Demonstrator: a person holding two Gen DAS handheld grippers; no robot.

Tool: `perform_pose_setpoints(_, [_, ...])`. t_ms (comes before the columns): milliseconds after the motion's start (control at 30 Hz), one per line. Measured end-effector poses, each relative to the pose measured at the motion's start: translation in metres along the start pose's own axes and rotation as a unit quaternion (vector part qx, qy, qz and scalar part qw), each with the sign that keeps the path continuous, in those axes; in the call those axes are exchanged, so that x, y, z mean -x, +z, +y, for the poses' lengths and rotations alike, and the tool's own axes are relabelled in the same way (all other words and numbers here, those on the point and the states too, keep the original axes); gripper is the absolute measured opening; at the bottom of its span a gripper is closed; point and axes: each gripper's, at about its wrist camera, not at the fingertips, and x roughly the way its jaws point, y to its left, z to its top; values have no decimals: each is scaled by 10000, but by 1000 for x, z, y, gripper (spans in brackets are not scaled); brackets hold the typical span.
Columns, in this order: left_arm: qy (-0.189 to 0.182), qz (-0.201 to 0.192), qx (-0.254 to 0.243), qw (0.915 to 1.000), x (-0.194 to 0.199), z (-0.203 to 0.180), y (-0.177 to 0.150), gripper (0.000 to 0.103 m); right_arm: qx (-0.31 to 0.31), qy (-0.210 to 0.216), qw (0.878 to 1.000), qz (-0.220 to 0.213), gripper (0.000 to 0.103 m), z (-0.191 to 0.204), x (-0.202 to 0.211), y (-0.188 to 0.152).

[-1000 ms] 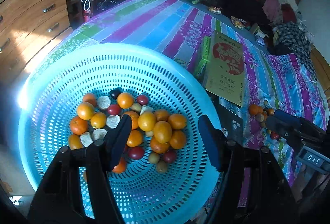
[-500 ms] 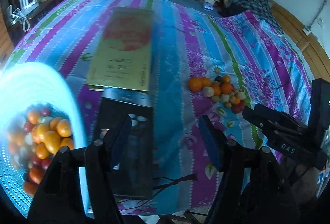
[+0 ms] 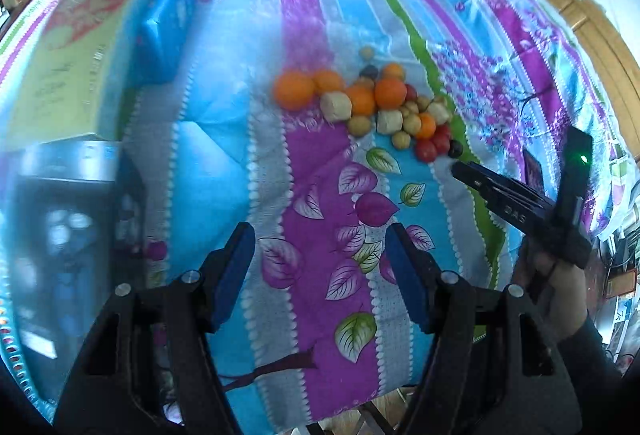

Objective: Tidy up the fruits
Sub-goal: 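Grasp a red tomato with the right tool while the left tool grasps a small potato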

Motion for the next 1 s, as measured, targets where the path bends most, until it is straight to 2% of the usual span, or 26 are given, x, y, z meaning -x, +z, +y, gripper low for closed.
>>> perform_pose_setpoints(133, [39, 160, 7, 9999, -18, -4, 2, 68, 171, -130, 9997, 95, 41, -1, -27, 4])
perform_pose_setpoints(400, [-73, 302, 197, 9993, -53, 0, 12, 68, 430, -133, 9990, 74, 41, 3, -48, 7])
perform_pose_setpoints(467, [-62, 231, 193, 9995, -63, -1, 17, 68, 513, -195, 9985, 43, 38, 7, -49, 5])
perform_pose_setpoints(567, [-213, 54, 205, 9995, -73, -2, 26, 67, 538, -186, 9984, -23, 28, 8, -46, 1])
perform_pose_setpoints(633, [-322, -56, 136, 9994, -81, -6, 34, 67, 388, -67, 9992, -53, 28, 3, -41, -1])
perform_pose_setpoints(767, [-642, -102, -53, 9979, -102, -19, 48, 54, 123, 108, 9998, -112, 28, -6, -30, -9])
perform_pose_setpoints(900, [-518, -152, -141, 9984, -121, -25, 57, 48, 62, 176, 9997, -144, 28, -9, -23, -17])
perform_pose_setpoints(1000, [-456, -343, -182, 9982, -124, -27, 61, 47, 26, 210, 9997, -146, 28, -11, -21, -20])
